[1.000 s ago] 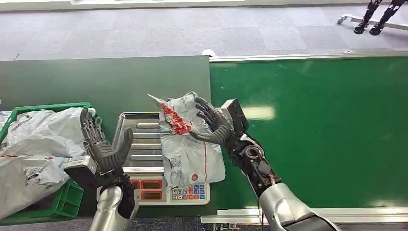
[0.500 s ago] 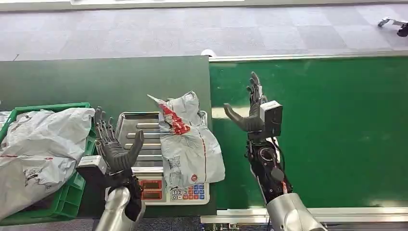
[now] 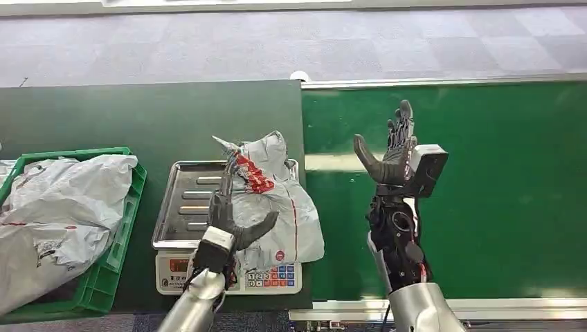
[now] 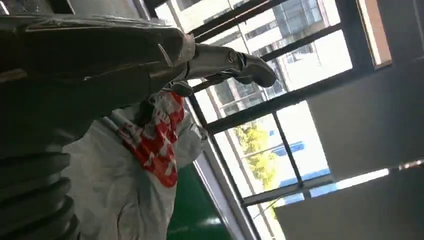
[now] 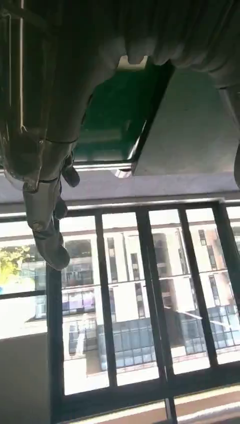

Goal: Moved the parcel from conveyor to table for the left to box.

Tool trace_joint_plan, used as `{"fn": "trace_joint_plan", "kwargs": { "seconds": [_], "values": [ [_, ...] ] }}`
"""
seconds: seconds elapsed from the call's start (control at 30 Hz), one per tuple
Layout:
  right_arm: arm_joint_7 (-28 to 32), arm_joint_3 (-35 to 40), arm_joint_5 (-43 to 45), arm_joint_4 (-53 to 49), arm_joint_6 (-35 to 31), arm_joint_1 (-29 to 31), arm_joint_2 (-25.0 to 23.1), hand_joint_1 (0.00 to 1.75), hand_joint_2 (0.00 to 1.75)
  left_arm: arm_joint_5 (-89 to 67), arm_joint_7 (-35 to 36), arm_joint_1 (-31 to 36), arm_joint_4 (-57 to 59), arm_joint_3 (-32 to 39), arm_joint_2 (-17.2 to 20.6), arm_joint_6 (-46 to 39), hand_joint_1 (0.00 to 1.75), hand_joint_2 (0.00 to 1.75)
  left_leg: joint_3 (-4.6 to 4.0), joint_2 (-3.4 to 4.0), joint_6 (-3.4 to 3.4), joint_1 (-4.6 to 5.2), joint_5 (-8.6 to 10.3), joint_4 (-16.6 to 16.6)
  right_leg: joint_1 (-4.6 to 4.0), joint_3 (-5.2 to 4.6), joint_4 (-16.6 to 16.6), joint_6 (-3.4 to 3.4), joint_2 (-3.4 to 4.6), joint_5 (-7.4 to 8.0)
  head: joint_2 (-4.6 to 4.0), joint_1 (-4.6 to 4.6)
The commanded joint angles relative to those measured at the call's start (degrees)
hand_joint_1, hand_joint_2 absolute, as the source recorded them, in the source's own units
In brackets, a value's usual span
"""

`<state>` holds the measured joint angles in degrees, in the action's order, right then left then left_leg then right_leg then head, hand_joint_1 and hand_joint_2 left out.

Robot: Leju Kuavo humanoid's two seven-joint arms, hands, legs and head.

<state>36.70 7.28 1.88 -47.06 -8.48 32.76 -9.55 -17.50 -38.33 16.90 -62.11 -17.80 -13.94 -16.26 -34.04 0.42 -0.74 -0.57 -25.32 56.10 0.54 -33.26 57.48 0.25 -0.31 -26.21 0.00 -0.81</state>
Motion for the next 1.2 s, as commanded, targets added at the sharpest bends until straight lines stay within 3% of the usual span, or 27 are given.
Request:
{"fn": "trace_joint_plan", "kwargs": {
  "seconds": [0.03, 0.13, 0.43, 1.2],
  "values": [
    [-0.74, -1.36, -1.34, 5.77, 1.39, 4.12, -0.68, 0.0, 1.75, -9.99, 5.87, 5.62, 14.86, -7.6, 1.82, 1.13, 0.0, 1.75, 0.09, -0.05, 0.01, 0.02, 0.0, -0.06, 0.01, 0.09, -0.04, -0.01, -0.02, -0.01, 0.0, 0.0],
    [-0.76, -1.47, -1.47, 5.74, 1.53, 4.09, -0.7, 0.0, 1.75, -11.5, 6.91, 5.88, 15.52, -7.7, 1.91, 1.24, 0.0, 1.75, 0.18, 0.0, 0.03, 0.0, -0.02, -0.1, -0.01, 0.18, -0.12, -0.01, 0.05, 0.0, 0.0, 0.0],
    [-2.81, -1.02, -4.79, 6.97, 3.24, 4.8, -2.12, 0.0, 1.75, -19.36, 22.54, 7.16, 24.07, 1.33, 1.17, -0.23, 0.0, 1.75, 0.16, 0.11, 0.02, 0.0, 0.0, -0.11, 0.0, 0.14, -0.09, -0.02, 0.17, 0.05, 0.0, 0.02],
    [-3.16, -0.91, -5.16, 7.06, 3.41, 4.79, -2.24, 0.0, 1.75, -19.88, 23.25, 6.97, 24.35, 2.9, 0.87, -0.64, 0.0, 1.75, 0.69, 0.15, 0.0, 0.01, 0.03, -0.15, 0.0, 0.64, -0.07, -0.07, 0.17, 0.1, 0.0, 0.0]
  ]
}}
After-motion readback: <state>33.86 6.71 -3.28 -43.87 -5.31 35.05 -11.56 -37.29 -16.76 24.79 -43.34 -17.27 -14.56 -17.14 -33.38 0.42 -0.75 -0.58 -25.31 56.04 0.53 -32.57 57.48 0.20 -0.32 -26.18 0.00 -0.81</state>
